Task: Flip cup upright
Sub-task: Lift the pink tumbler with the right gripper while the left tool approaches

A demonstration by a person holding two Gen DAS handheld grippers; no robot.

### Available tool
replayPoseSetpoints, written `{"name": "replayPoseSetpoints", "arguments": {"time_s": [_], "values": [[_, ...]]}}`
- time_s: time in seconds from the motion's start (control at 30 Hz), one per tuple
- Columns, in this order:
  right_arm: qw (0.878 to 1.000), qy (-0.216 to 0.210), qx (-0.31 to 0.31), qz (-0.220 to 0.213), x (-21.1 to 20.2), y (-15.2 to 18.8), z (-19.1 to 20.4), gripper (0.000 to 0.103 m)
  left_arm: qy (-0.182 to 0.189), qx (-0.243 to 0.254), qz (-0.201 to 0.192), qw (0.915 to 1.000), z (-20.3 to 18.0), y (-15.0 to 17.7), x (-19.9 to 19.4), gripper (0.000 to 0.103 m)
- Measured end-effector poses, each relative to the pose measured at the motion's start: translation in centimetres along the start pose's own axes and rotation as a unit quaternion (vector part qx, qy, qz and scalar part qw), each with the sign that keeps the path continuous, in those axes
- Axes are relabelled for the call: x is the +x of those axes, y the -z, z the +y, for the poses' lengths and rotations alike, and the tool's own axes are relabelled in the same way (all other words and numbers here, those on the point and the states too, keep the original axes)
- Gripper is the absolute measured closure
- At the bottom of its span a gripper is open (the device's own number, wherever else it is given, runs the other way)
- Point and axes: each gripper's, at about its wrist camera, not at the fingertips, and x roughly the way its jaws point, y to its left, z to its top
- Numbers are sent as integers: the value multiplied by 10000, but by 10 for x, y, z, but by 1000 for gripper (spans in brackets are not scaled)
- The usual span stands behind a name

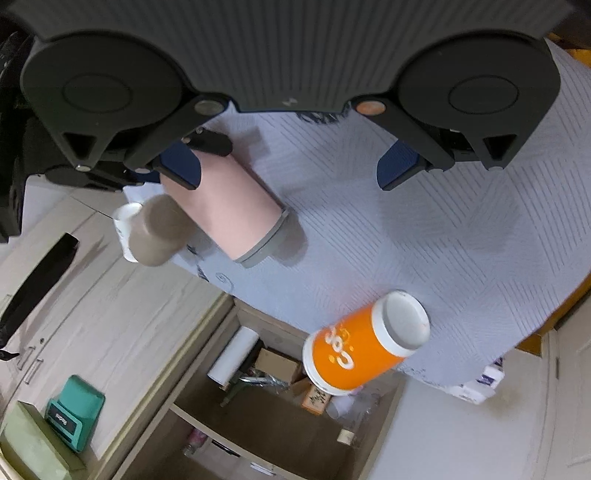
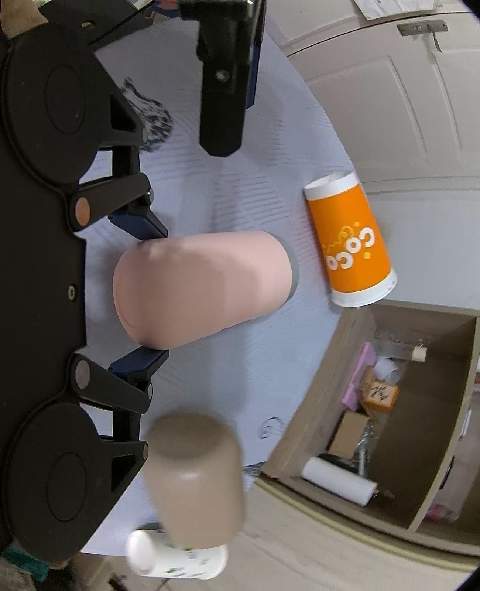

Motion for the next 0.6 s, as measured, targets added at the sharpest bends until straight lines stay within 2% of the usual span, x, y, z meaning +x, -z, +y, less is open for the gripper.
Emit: {"name": "replayPoseSetpoints", "arguments": {"time_s": [0.3, 0.43, 0.6], "values": [[9978, -255, 604, -23, -29, 29, 1, 35, 783, -278, 411, 9957, -15, 13, 1, 2], [9945, -449, 947, 33, -35, 42, -3, 35, 807, -238, 528, 9951, -26, 19, 8, 3], [9932, -578, 1002, 94, -30, 50, -5, 35, 781, -372, 680, 9939, -27, 21, 21, 3]]}}
